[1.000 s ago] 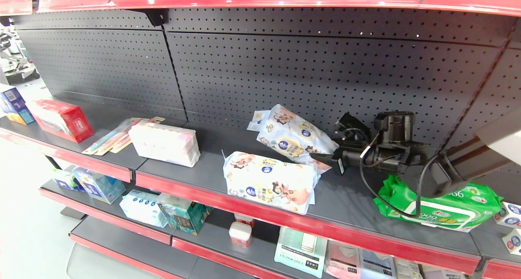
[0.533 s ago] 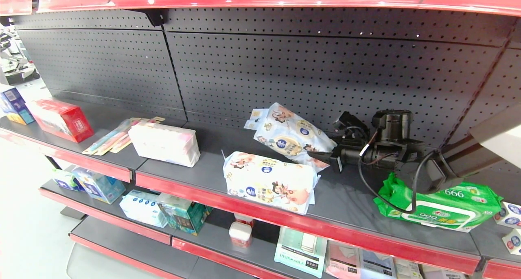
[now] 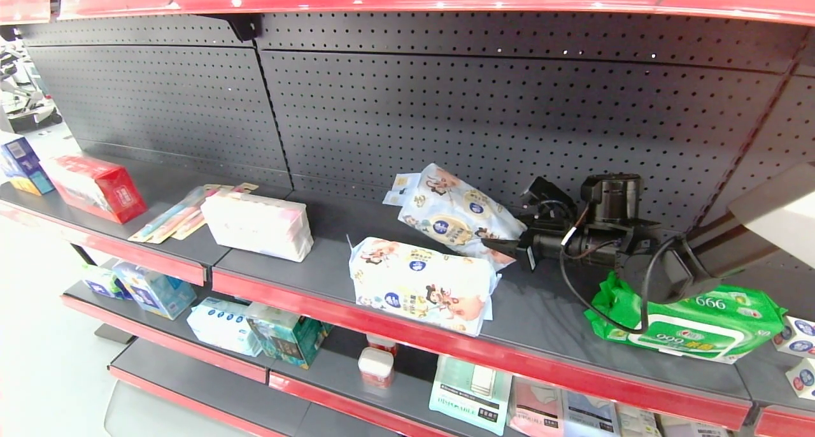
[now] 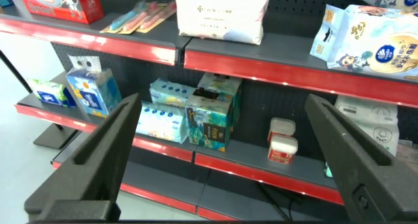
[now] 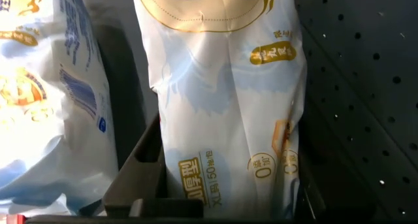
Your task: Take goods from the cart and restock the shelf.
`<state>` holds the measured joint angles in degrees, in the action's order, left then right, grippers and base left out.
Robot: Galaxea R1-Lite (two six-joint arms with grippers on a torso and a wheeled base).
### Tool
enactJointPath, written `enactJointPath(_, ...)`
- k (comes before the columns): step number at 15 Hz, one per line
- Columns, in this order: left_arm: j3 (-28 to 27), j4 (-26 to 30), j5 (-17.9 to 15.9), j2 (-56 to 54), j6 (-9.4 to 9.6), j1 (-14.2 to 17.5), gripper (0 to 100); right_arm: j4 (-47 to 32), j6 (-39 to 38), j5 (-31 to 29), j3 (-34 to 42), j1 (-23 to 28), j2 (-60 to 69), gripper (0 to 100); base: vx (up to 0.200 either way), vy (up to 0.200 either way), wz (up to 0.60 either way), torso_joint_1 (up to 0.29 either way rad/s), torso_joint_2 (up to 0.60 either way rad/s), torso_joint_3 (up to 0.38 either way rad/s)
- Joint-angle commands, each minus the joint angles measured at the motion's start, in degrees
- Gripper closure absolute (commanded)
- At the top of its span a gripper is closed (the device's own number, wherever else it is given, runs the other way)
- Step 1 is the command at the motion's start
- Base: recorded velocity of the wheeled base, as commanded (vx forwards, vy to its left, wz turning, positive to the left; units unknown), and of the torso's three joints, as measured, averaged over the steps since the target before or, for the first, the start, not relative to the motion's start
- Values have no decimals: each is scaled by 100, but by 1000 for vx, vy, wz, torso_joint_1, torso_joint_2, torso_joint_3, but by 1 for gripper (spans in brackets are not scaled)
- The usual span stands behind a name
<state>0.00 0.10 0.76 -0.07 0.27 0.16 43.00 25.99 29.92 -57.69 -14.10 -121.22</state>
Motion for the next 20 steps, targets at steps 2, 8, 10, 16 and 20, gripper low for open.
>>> enactJointPath(2,0,-1,4,7,0,2,0,-2,29,5,47,4,-7,100,0,0,0,0,0,0)
enactJointPath(8,0,-1,4,7,0,2,0,7,20,-30,47,4,2,0,0,0,0,0,0,0)
enactJointPath(10,0,-1,4,7,0,2,0,7,20,-91,47,13,20,0,0,0,0,0,0,0)
enactJointPath(16,0,-1,4,7,0,2,0,-151,-24,-381,117,118,319,0,0,0,0,0,0,0)
enactJointPath(20,0,-1,4,7,0,2,0,-274,-41,-390,557,154,661,0,0,0,0,0,0,0)
